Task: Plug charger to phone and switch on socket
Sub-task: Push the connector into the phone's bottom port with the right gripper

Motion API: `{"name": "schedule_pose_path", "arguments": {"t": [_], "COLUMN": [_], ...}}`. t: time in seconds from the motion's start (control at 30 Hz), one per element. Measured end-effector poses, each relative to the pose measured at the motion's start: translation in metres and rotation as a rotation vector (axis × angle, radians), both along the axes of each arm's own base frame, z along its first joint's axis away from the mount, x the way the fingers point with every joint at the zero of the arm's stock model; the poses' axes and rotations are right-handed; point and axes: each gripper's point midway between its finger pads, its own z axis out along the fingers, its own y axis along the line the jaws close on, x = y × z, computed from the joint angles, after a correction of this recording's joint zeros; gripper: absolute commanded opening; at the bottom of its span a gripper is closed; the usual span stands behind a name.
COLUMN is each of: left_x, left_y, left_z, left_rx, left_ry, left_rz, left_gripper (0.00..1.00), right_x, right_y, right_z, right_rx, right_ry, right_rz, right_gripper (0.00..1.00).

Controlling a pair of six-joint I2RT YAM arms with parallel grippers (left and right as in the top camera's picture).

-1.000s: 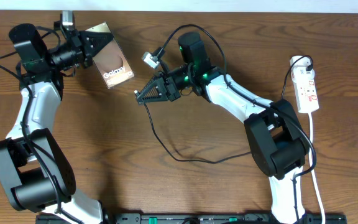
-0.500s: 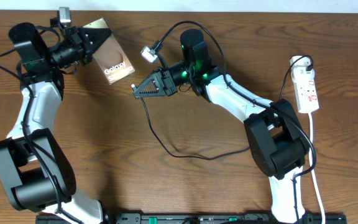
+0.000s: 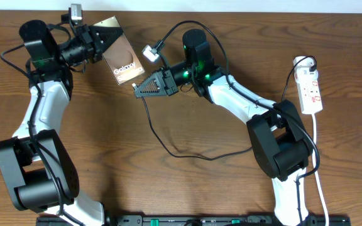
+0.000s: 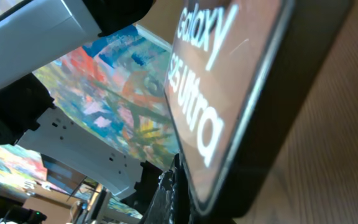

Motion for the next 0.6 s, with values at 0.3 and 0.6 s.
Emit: {"name": "schedule_pose_path", "arguments": {"t": [0.3,0.6], "left_x": [0.0,0.003], "left_y": [0.0,0.011], "left_z": [0.0,0.021], "left_rx": [0.0,-0.011], "left_ry": [-0.002,-0.081], "left_rz": [-0.001,0.024], "left_gripper": [0.07,0.08], "right_x": [0.001,-0.001], "right_y": [0.001,0.0], "right_z": [0.006,0.007], "right_rx": [0.019,0.03], "right_ry": [-0.022,-0.039], "right_rz": [0.0,0.01], "right_gripper": [0.01,0.01]}}
